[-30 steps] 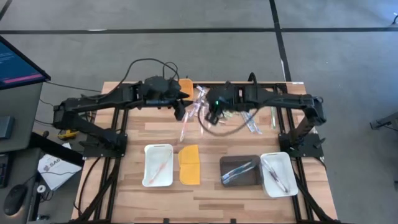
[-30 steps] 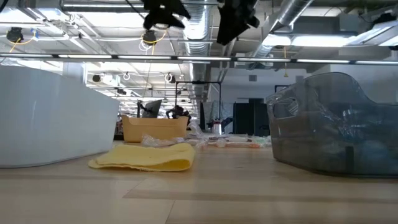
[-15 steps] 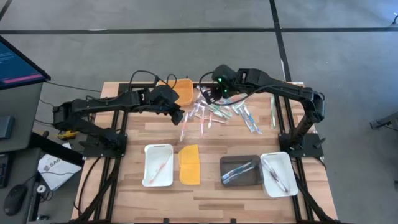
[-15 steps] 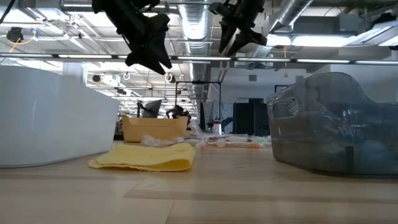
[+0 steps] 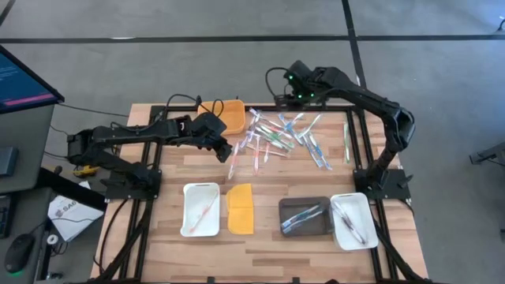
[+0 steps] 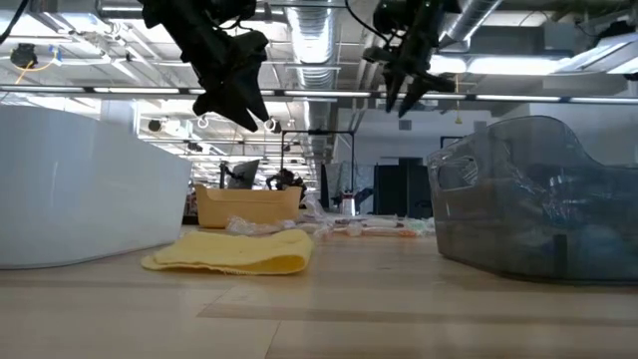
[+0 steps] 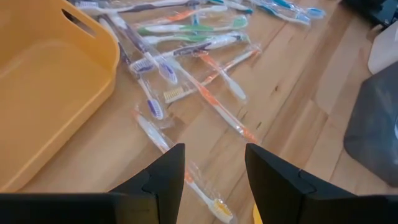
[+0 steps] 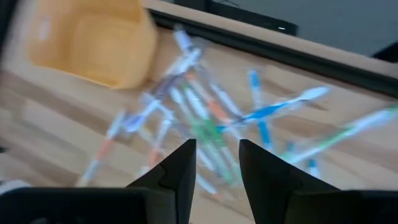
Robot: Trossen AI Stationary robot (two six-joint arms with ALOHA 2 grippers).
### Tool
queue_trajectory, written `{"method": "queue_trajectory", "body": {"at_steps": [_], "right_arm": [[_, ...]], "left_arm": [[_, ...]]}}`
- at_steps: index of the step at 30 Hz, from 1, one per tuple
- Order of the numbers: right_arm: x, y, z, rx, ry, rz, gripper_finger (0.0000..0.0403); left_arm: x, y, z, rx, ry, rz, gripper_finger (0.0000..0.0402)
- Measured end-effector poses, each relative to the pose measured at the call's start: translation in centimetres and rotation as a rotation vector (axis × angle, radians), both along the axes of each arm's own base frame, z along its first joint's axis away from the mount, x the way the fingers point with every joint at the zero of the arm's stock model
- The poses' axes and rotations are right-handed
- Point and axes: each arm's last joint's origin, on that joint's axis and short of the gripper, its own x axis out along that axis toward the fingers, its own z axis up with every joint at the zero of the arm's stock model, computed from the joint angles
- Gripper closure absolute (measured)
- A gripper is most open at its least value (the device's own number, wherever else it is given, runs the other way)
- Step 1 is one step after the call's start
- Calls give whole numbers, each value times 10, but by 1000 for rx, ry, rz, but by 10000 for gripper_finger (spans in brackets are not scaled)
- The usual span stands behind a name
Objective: Pick & Place Toothbrushes
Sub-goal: Put the green toothbrush into the yellow bin
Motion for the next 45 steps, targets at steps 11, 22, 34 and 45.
{"method": "queue_trajectory", "body": {"at_steps": [11,22,34,45], "right_arm": [[-32,-22,-5,45,157,-5,285],[-58,-48,-52,297,243,-128,285],[-29,-59,-122,340,513,721,285],[-13,-67,-186,330,946,1042,285]], "left_arm": [[0,0,0,7,3,-9,239],[0,-1,0,9,7,-37,239],[0,-1,0,-9,4,-58,239],[-2,-2,-2,-19,35,-57,239]]}}
